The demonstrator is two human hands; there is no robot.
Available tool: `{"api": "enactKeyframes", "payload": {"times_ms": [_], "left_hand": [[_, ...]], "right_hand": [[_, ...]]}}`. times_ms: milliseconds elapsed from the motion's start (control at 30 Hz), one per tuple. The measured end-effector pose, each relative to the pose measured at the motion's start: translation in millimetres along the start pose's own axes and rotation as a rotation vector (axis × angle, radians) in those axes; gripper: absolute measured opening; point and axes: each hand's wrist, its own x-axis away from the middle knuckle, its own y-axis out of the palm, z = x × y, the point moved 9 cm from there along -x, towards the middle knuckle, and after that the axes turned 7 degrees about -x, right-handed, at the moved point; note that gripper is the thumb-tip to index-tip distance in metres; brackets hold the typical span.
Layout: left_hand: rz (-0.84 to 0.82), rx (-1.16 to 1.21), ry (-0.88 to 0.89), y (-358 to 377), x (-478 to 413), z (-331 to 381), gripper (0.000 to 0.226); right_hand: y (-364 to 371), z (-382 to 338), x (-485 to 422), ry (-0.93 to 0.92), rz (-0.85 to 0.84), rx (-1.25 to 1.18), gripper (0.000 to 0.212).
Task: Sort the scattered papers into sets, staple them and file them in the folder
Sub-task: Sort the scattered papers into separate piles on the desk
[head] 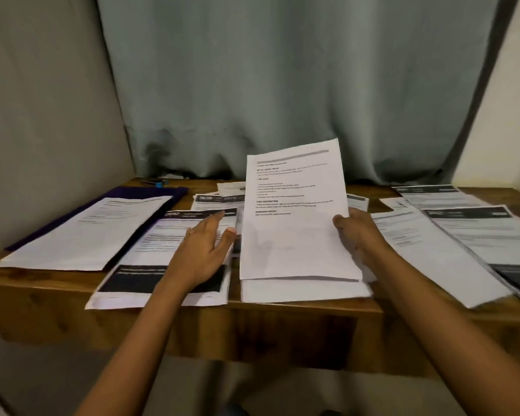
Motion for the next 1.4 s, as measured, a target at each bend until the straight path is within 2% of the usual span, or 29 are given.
{"api": "enactKeyframes", "payload": {"times_ms": [133, 233, 333, 433, 600, 733, 867, 1067, 1233, 1333, 1400], "left_hand": [[-0.035, 0.073, 0.112, 36.4, -4.3, 72.3, 0.063], [-0.066, 0.216, 0.222, 58.9, -5.5, 134.0, 0.06], [-0.156, 0.372, 0.28, 83.4, -5.6, 190.0, 0.055], [-0.239, 0.418, 0.316, 113.0, -8.6, 232.6, 0.063], [-0.365, 0.257, 0.343, 162.5, -3.8, 288.6, 0.071], [-0.442, 0.107, 0.453, 195.8, 6.6, 327.8, 0.076], [-0.472, 0.018, 0.605, 219.9, 19.7, 369.4, 0.077], [-0.487, -0.038, 0.701, 246.7, 29.8, 411.2, 0.079], [-0.463, -0.079, 0.759, 256.2, 25.3, 433.3, 0.072], [-0.486, -0.074, 0.75, 262.7, 22.0, 438.1, 0.068], [-0.494, -0.096, 0.761, 265.1, 22.7, 440.9, 0.065]], "right_hand": [[-68.6, -3.6, 4.0, -0.049, 0.082, -0.068, 0.033], [-125.9, -5.7, 2.8, -0.07, 0.162, -0.049, 0.032], [-177.9, -1.9, -5.7, -0.064, 0.218, -0.028, 0.03], [-227.1, 7.5, -14.3, -0.038, 0.295, 0.036, 0.032], [-335.1, 24.4, -19.9, -0.076, 0.574, 0.102, 0.032], [-417.2, 30.7, -24.6, -0.002, 0.651, 0.054, 0.031], [-488.3, 17.8, -25.4, 0.04, 0.709, 0.27, 0.027], [-543.8, 24.1, -39.4, 0.203, 0.625, 0.732, 0.042], [-557.8, 41.3, -65.8, 0.197, 0.543, 1.021, 0.043], [-535.3, 29.2, -70.6, 0.039, 0.528, 1.179, 0.061], [-487.7, 23.2, -65.0, -0.118, 0.338, 1.041, 0.071]]}}
